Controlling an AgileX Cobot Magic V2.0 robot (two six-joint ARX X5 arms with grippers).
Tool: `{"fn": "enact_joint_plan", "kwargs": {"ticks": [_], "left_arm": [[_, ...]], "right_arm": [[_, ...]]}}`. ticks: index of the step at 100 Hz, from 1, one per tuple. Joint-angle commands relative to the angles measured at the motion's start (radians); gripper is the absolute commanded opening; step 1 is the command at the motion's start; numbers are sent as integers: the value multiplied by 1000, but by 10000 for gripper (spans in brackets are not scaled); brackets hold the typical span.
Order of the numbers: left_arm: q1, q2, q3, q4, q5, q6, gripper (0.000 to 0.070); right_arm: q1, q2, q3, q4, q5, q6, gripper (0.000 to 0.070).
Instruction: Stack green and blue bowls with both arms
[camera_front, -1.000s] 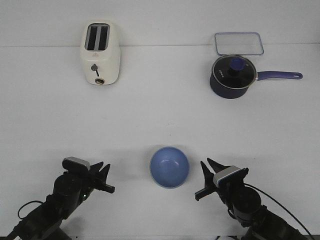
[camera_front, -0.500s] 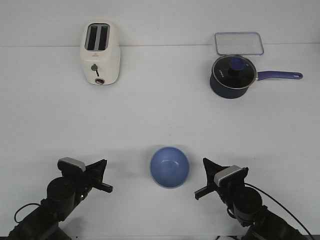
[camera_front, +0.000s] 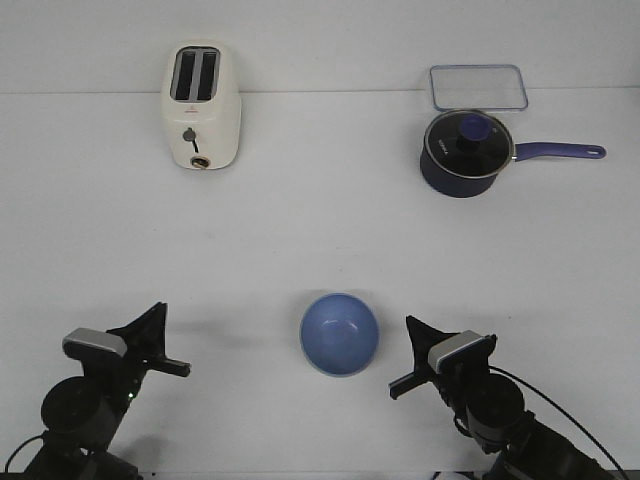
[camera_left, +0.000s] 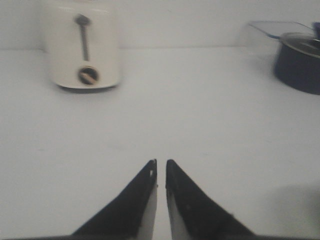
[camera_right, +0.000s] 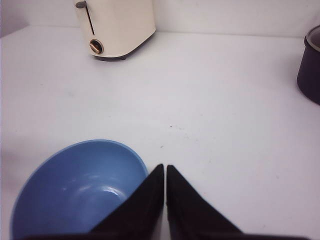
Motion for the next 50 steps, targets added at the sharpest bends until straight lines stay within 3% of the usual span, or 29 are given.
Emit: {"fn": "enact_joint_plan", "kwargs": {"ticks": [1,23,50], "left_arm": [[102,-54,-72,26,-2,98,15],[336,-271,-286,60,38,124,15],[388,-284,-377,138,74,117,15]], "right_arm": [[9,1,1,11,0,12,10],[9,1,1,11,0,12,10],[9,1,2,17,0,12,10]]}}
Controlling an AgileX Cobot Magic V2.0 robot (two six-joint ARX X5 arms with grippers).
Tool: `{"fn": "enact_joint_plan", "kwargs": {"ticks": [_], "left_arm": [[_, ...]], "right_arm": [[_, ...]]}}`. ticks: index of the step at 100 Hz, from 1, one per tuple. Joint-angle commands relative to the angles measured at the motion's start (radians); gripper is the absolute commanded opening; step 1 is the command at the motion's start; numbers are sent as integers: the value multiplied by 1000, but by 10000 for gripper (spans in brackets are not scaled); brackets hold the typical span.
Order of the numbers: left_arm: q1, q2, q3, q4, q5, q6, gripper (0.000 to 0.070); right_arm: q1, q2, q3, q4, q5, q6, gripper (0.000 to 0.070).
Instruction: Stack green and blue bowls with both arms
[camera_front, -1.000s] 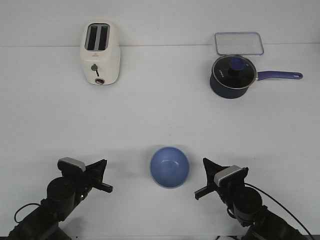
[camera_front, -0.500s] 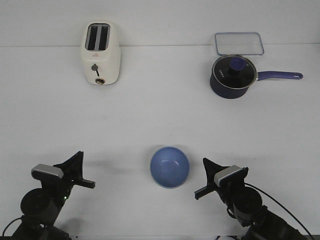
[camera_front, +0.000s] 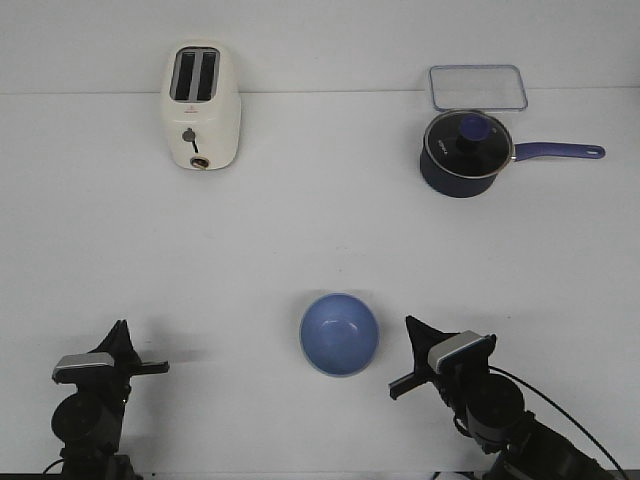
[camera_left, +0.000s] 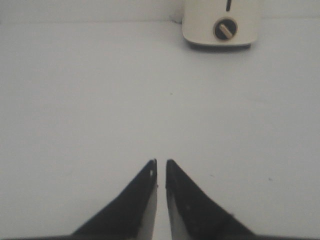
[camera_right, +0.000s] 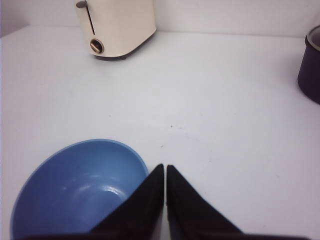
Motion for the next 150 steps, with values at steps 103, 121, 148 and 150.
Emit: {"fn": "enact_joint_plan", "kwargs": {"ticks": [103,121,148,150], "left_arm": [[1,-3,-21,58,3,9,15],[1,-3,-21,58,3,9,15],[1,-3,-21,58,3,9,15],[1,-3,-21,58,3,9,15]], "right_arm": [[-264,-101,-68,64,-64,-192,10],[-636,-285,-261,163,-290,-222,10],[-806,-480,-410,143,-349,-223,10],[-806,-486,-417,144,-349,-223,10]]}}
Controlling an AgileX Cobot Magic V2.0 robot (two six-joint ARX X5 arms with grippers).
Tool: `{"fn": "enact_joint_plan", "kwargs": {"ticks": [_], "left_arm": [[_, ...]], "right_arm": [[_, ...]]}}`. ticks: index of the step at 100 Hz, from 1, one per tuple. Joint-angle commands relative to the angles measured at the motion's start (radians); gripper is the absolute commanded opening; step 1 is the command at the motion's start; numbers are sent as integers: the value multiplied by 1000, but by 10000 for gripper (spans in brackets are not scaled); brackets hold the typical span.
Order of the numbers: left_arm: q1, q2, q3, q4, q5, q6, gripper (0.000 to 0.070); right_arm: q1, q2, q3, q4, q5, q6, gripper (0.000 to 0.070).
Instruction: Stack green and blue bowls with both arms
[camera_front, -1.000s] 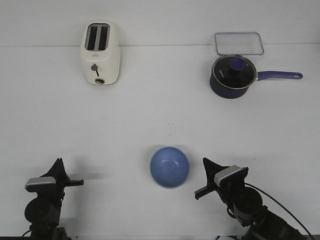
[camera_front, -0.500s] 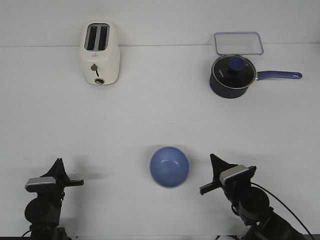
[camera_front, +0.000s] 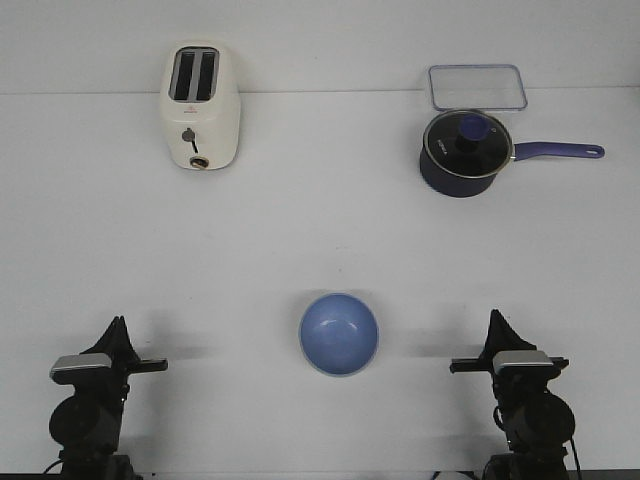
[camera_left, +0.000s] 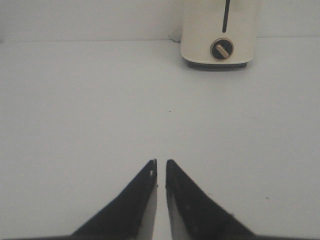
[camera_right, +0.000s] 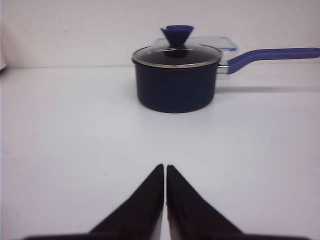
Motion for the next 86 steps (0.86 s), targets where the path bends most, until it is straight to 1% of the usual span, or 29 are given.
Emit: {"fn": "enact_joint_plan", "kwargs": {"ticks": [1,12,44,86], "left_arm": [[1,-1,-20,13,3,6,15],[1,-1,-20,12,3,6,15],[1,-1,-20,13,3,6,15],[1,-1,-20,13,3,6,15]], "right_arm": [[0,-16,-24,3,-7,-12,10],[0,-15,-23,-52,-6,-12,10],[2,-15,-23,-19,-6,0,10],[2,-15,-23,-17,-2,0,10]]}}
